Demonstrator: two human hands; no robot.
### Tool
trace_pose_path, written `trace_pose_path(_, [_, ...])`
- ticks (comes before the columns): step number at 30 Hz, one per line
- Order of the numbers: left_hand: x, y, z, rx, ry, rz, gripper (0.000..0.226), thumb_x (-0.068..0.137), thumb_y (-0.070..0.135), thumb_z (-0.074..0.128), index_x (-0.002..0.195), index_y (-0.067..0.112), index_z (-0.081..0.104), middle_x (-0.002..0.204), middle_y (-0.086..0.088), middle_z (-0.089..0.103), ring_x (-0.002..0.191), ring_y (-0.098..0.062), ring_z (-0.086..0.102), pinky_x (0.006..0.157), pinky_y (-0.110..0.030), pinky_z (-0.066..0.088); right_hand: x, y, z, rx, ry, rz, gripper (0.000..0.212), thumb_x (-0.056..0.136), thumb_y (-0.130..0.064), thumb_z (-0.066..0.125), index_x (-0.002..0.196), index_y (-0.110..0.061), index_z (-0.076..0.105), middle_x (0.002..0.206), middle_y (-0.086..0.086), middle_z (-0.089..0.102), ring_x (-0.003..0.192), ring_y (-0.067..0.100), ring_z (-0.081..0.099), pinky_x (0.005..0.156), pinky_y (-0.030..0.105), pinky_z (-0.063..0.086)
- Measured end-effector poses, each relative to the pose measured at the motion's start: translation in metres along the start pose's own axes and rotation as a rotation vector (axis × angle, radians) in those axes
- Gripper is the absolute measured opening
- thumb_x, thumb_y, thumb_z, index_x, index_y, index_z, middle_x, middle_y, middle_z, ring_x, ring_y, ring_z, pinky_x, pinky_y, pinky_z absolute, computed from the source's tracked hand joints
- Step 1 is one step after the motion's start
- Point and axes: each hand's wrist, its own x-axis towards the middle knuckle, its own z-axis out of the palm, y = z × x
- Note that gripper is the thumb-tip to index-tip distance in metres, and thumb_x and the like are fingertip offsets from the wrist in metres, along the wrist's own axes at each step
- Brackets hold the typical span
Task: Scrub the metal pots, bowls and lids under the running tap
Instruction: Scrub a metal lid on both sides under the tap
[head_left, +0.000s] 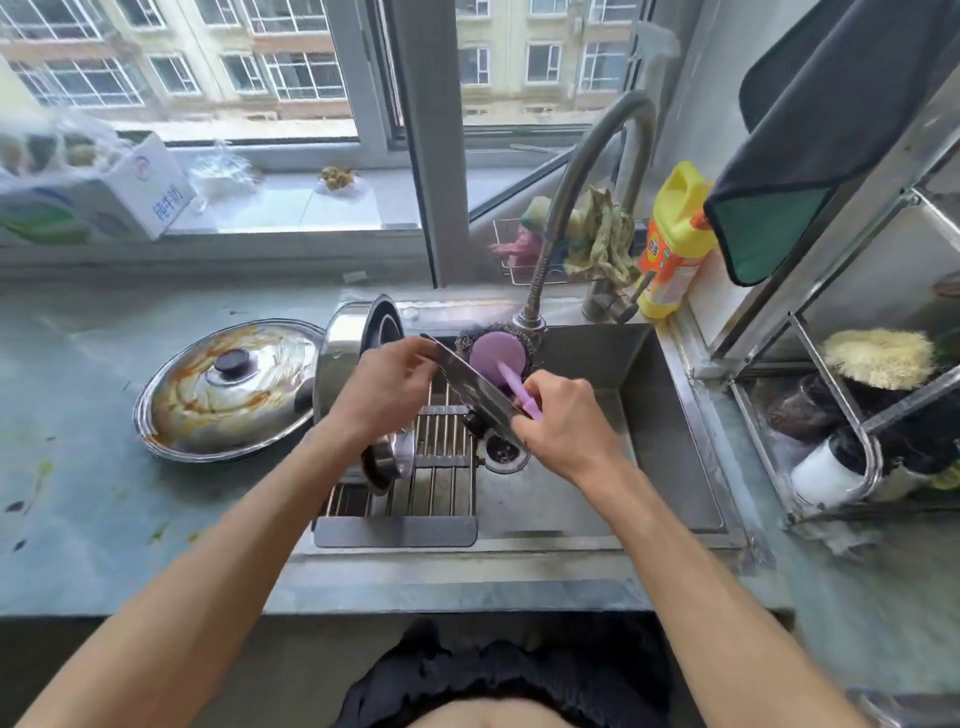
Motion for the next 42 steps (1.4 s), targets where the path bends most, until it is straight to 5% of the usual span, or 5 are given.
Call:
trace_pose_path(7, [0.015,-0.047,-0.059,0.475,0.124,0.2,0.036,0.097,0.015,0.064,0.132,0.012,0.066,0.139,-0.011,0.062,0.136,-0.033,0.048,0.118,-0.048,0.033,0.035,-0.073,0.006,0.111,0.115,0.099,0.014,0.081,-0.01,0.062,0.071,-0.003,0.056,0.059,0.0,0.052,0.048,0.012,0.042,0.045,0.018,0.037])
trace_pose_path(16, [0.015,-0.088,-0.06,0.208,0.073,0.189,0.052,0.095,0.051,0.048,0.141,0.027,0.06,0.148,-0.001,0.053,0.143,-0.025,0.038,0.114,-0.057,0.04,0.066,-0.083,0.051,0.261,0.103,0.414,0.032,0.083,-0.017,0.07,0.057,-0.011,0.052,0.056,-0.001,0.05,0.051,0.013,0.046,0.038,0.014,0.031])
trace_pose_path(21, [0.018,-0.101,-0.058,0.147,0.099,0.223,0.056,0.094,0.056,0.044,0.141,0.029,0.059,0.146,0.001,0.055,0.144,-0.023,0.037,0.114,-0.056,0.041,0.064,-0.083,0.08,0.266,0.079,0.513,0.025,0.084,-0.019,0.069,0.065,-0.007,0.057,0.07,0.007,0.058,0.07,0.025,0.054,0.058,0.027,0.035])
trace_pose_path(29, [0.022,-0.111,-0.051,0.066,0.137,0.247,0.048,0.097,0.048,0.052,0.14,0.03,0.06,0.148,0.001,0.054,0.145,-0.022,0.036,0.118,-0.05,0.035,0.065,-0.093,0.086,0.258,0.012,0.545,0.022,0.084,-0.023,0.066,0.079,-0.002,0.061,0.083,0.012,0.063,0.076,0.028,0.058,0.061,0.026,0.038])
trace_pose_path(42, [0.024,-0.113,-0.047,0.019,0.187,0.277,0.04,0.1,0.025,0.064,0.14,0.023,0.061,0.15,-0.001,0.052,0.148,-0.021,0.032,0.117,-0.035,0.025,0.067,-0.084,0.077,0.202,0.007,0.511,0.015,0.085,-0.012,0.06,0.076,-0.002,0.052,0.073,0.004,0.052,0.054,0.011,0.046,0.035,0.016,0.029])
